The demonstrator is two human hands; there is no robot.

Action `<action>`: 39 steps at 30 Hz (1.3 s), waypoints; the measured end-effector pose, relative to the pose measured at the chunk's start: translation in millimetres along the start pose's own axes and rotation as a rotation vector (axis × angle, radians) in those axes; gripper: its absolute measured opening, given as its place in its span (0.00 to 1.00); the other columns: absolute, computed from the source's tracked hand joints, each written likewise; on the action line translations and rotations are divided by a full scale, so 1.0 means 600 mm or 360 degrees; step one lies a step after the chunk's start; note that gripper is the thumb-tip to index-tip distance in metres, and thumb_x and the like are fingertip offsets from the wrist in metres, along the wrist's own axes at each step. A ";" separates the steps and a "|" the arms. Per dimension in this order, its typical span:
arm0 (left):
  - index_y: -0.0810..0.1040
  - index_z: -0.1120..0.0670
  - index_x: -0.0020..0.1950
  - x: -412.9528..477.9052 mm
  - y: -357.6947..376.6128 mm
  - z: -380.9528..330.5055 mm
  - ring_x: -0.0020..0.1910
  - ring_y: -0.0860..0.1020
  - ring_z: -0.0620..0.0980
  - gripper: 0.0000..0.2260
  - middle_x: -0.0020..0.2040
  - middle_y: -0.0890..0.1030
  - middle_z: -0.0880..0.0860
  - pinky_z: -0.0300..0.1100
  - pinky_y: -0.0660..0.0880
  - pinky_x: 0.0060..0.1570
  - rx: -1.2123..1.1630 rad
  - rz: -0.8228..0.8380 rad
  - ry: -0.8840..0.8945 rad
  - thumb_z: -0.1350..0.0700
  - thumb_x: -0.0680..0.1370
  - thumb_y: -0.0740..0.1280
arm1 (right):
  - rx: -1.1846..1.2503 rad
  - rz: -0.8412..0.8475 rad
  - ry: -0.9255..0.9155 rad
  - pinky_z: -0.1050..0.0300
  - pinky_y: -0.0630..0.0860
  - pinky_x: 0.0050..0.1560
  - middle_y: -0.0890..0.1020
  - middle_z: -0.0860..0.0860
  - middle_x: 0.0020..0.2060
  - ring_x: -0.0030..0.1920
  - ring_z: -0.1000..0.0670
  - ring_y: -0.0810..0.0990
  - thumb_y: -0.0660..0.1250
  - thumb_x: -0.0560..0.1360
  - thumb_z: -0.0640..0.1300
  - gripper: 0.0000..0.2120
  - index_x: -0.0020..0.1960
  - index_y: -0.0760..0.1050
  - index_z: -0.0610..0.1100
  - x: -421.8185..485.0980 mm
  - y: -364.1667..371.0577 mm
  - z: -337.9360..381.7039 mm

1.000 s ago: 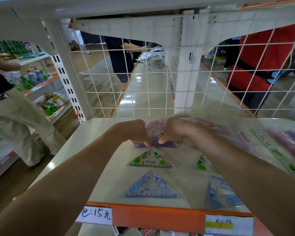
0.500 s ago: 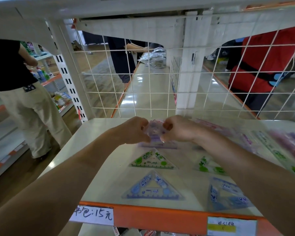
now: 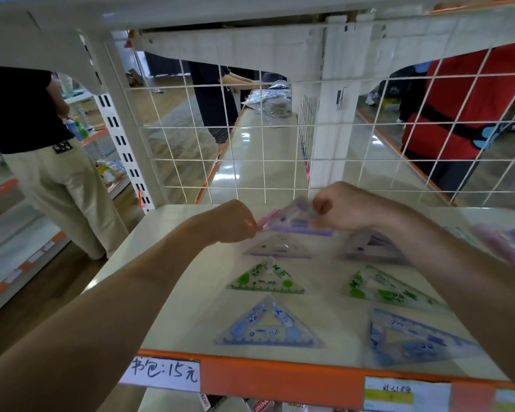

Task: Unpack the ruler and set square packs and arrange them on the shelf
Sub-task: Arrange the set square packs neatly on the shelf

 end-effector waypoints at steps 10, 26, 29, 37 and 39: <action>0.78 0.57 0.59 0.026 0.034 -0.006 0.47 0.78 0.51 0.19 0.53 0.80 0.55 0.40 0.74 0.45 0.0338 0.0033 -0.0093 0.53 0.71 0.75 | -0.0144 0.0357 0.0051 0.57 0.68 0.35 0.72 0.54 0.28 0.31 0.52 0.72 0.73 0.71 0.46 0.15 0.30 0.70 0.50 -0.032 0.016 -0.043; 0.81 0.57 0.55 0.040 0.051 0.000 0.34 0.73 0.47 0.14 0.48 0.82 0.54 0.35 0.67 0.30 0.0372 0.0214 -0.0140 0.55 0.71 0.72 | -0.0037 0.0376 0.0027 0.58 0.60 0.31 0.67 0.51 0.25 0.29 0.50 0.66 0.72 0.71 0.43 0.17 0.30 0.67 0.44 -0.009 0.044 -0.016; 0.82 0.58 0.53 0.043 0.040 -0.003 0.39 0.78 0.50 0.13 0.47 0.82 0.54 0.36 0.70 0.34 0.0346 0.0159 -0.0105 0.55 0.71 0.72 | -0.0067 0.0414 0.0102 0.59 0.62 0.30 0.71 0.51 0.25 0.28 0.50 0.68 0.72 0.70 0.43 0.15 0.29 0.70 0.44 -0.006 0.042 -0.024; 0.80 0.54 0.53 0.046 0.054 -0.044 0.45 0.76 0.50 0.17 0.46 0.77 0.51 0.39 0.71 0.43 0.0277 0.0096 0.0091 0.47 0.69 0.75 | 0.0031 0.0096 0.0322 0.61 0.66 0.31 0.72 0.50 0.26 0.27 0.51 0.70 0.71 0.70 0.43 0.14 0.29 0.71 0.43 -0.022 -0.044 -0.067; 0.79 0.53 0.55 0.049 0.059 -0.049 0.47 0.77 0.51 0.21 0.48 0.77 0.51 0.41 0.72 0.45 0.0317 0.0122 0.0106 0.46 0.67 0.76 | 0.0047 0.0076 0.0348 0.62 0.65 0.30 0.72 0.50 0.25 0.26 0.51 0.69 0.71 0.70 0.42 0.15 0.28 0.70 0.44 -0.025 -0.043 -0.073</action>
Point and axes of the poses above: each hand's wrist, its own x-axis towards the middle knuckle, its own y-axis out of the palm, z = x × y, the point moved 10 cm from there along x, towards the middle knuckle
